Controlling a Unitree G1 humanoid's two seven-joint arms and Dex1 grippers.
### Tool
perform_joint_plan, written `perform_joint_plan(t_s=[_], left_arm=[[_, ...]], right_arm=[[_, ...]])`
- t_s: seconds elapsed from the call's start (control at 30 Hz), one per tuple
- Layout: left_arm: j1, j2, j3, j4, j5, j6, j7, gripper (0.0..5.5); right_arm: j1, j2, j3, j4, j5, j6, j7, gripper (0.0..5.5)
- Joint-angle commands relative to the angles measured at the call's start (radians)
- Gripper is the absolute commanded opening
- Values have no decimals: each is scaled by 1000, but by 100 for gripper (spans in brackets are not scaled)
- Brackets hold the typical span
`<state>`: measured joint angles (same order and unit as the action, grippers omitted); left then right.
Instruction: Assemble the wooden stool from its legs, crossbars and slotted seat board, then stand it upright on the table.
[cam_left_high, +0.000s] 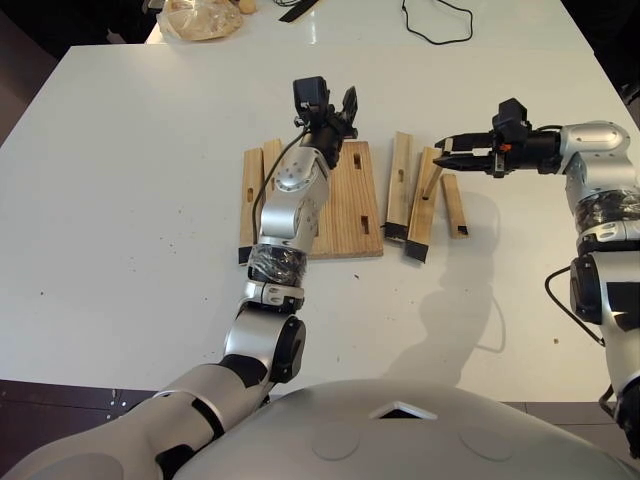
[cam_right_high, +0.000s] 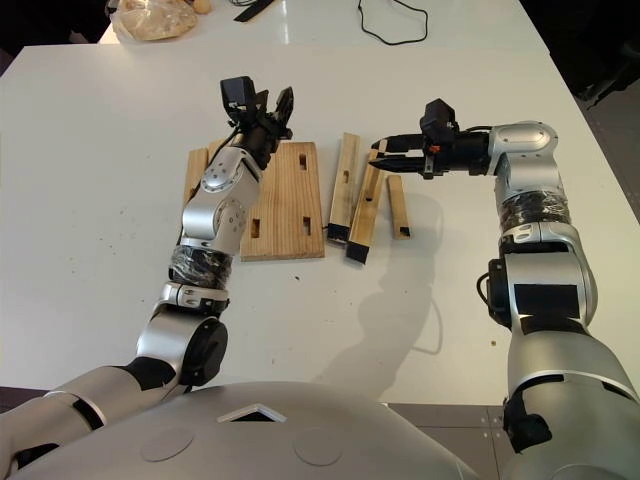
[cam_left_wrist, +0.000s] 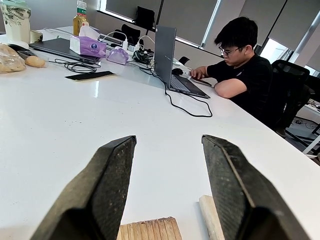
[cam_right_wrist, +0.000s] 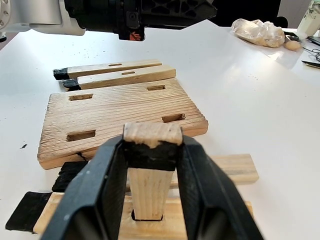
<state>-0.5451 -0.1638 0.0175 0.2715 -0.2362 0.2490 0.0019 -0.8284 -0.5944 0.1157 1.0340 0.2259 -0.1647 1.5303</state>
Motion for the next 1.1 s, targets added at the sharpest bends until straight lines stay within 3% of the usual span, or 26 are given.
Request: perform_joint_plan(t_s=[0.03,0.23,0.4,0.67,0.83,0.93,1.1], left_arm=[[-8,-47,-1,-5,-7,-1,17,245],[-12,-44,5,2,-12,-9,17,245],[-15,-37,10,9,-13,-10,16,245],[-8,-17,45,5,-30,-3,25,245],[7,-9,54,-11,-30,4,26,245],[10,-1,61,-16,-40,19,10,245],[3,16,68,-12,-44,30,-6,245]], right_arm=[[99,-15,129,112,-204,3,-73,133],[79,-13,152,138,-193,-26,-93,133],[44,-8,94,123,-121,-68,-87,133],[16,-18,9,40,-93,-90,-101,262],[92,-75,-17,-132,-77,-40,-42,280],[122,-108,-20,-175,-111,-44,-108,280],[159,-88,-160,-446,69,195,-213,280]])
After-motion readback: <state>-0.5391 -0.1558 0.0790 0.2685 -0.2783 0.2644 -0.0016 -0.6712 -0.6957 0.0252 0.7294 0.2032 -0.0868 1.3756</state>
